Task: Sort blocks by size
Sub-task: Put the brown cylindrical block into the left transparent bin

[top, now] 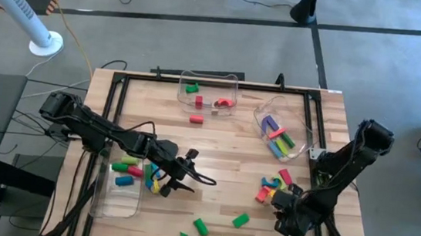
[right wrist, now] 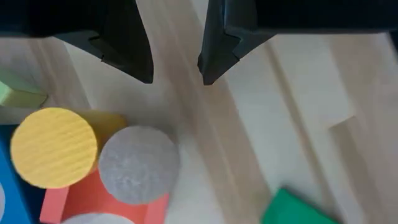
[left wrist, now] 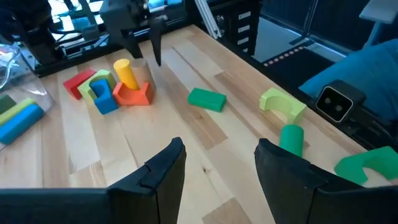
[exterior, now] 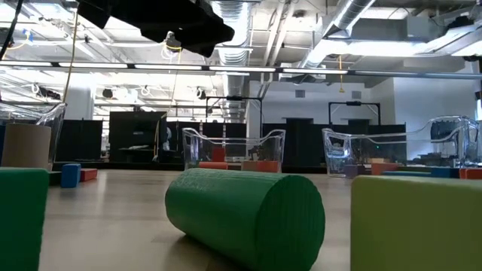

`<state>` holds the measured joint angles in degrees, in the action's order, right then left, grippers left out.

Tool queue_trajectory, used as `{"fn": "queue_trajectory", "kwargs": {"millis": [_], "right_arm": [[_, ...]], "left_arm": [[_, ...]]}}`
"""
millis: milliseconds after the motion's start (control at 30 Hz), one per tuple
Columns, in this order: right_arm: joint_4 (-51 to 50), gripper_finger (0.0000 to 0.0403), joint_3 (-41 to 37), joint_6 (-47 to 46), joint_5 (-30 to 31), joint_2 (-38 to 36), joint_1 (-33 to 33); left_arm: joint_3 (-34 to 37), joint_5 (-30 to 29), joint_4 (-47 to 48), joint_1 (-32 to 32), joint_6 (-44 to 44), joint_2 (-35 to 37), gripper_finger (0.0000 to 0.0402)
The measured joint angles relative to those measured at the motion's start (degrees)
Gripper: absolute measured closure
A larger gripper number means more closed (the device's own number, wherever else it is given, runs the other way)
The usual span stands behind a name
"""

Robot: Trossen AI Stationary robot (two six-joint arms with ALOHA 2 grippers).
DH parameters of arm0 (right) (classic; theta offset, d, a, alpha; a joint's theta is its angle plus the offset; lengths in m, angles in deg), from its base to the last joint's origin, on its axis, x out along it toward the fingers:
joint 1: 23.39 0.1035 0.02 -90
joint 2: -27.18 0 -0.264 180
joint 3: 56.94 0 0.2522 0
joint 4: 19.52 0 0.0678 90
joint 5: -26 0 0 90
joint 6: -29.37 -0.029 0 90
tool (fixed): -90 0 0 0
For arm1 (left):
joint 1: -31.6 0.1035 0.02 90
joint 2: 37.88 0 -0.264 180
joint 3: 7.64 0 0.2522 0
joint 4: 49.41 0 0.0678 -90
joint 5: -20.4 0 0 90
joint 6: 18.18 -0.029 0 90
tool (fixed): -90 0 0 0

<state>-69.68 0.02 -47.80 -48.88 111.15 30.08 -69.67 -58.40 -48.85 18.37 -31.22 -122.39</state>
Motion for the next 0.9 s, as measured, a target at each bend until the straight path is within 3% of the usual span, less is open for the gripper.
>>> {"fn": "queue_trajectory", "kwargs": {"millis": [267,600,900], "right_arm": [[1.36,0.0239,-0.02,6.41,0.15,3.46,-6.5],[11.53,0.0239,-0.02,19.7,2.86,5.49,-13.71],[20.17,0.0239,-0.02,26.47,3.0,5.69,-16.42]], "left_arm": [[0.0,0.04,-1.56,0.0,-0.85,0.0,0.0219],[0.02,0.0,-4.34,0.0,-2.15,-0.2,0.0219],[-2.43,0.15,-8.39,0.0,-2.43,-9.88,0.0219]]}}
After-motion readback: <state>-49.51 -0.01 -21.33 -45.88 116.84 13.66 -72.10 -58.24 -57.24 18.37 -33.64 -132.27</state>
